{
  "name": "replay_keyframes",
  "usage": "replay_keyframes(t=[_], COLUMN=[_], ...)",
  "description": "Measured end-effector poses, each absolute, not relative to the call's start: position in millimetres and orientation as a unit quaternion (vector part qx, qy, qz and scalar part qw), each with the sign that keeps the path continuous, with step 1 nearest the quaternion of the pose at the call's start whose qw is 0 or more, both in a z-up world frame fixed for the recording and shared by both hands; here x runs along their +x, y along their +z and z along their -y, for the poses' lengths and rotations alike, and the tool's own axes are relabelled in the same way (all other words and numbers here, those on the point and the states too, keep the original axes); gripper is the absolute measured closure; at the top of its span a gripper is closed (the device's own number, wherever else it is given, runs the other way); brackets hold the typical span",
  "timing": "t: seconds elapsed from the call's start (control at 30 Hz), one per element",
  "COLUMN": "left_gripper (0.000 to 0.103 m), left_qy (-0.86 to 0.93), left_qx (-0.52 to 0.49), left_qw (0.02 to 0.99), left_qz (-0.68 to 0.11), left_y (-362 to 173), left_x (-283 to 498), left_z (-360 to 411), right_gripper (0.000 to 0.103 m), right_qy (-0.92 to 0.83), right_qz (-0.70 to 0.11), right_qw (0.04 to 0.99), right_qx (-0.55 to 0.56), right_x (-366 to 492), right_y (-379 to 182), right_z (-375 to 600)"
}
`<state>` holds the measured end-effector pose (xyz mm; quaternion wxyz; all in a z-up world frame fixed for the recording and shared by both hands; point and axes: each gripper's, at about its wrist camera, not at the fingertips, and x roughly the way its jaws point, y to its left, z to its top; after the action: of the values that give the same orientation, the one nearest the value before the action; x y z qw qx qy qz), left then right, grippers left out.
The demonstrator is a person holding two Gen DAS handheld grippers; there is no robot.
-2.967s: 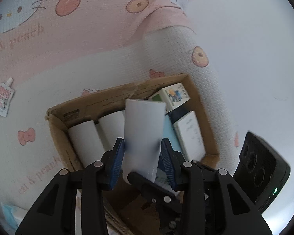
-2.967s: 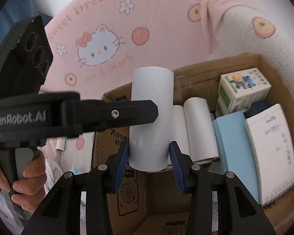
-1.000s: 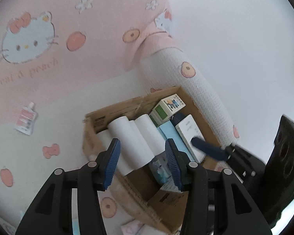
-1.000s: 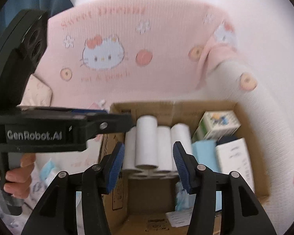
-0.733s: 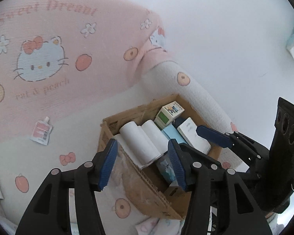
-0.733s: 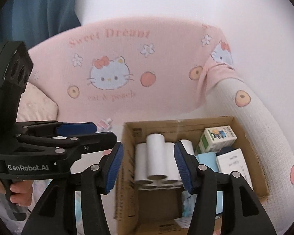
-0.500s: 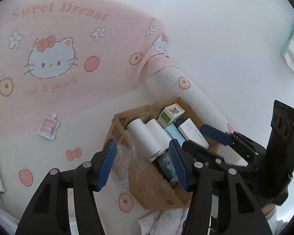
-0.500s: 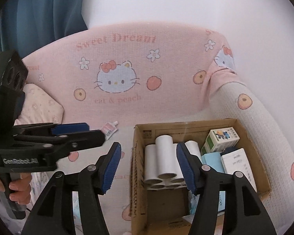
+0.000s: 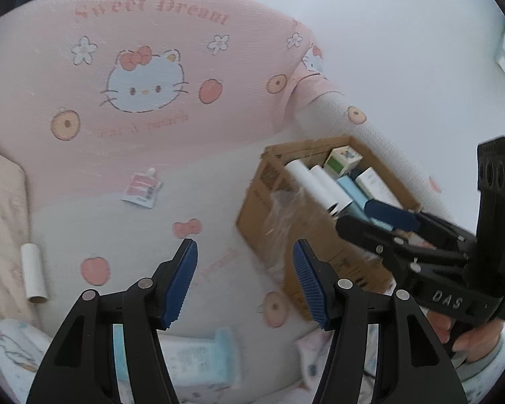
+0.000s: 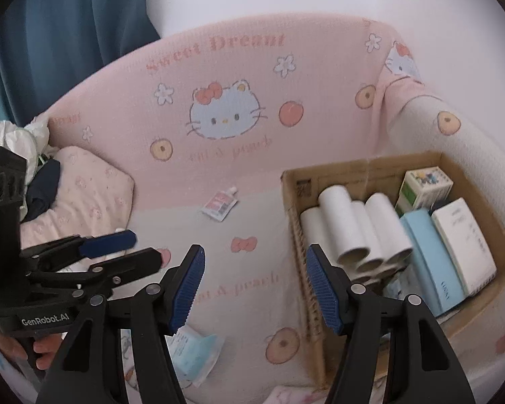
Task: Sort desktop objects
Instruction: 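Withdraw the right gripper from the box toward the remaining paper roll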
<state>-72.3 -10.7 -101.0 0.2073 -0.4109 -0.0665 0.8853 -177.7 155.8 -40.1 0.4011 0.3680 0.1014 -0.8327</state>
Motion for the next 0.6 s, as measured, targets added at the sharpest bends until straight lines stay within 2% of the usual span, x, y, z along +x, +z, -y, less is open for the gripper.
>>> replay_keyframes(t=[0.13, 0.23, 0.33, 0.6], left_gripper=[0.040, 0.040, 0.040, 0.040], left_qy=[0.885, 0.880, 0.874, 0.848], left_qx=[-0.416, -0.434, -0.455, -0.484], left_qw=[0.199, 0.177, 0.141, 0.094], left_qz=[0.065, 0.079, 0.097, 0.195], left_y=[-110, -125, -142, -159], left_x=[-68, -68, -71, -68], left_z=[33, 58, 85, 157], right_gripper=[0.042, 0.035, 0.035, 0.035], right_qy=[-0.832, -0.827, -0.817, -0.757], right_qz=[-0.123, -0.135, -0.151, -0.183], right_qw=[0.401, 0.402, 0.411, 0.464], right_qx=[0.363, 0.369, 0.376, 0.423], right_x=[-166, -163, -158, -139], right_y=[-45, -52, -63, -94], right_z=[-144, -131, -112, -46])
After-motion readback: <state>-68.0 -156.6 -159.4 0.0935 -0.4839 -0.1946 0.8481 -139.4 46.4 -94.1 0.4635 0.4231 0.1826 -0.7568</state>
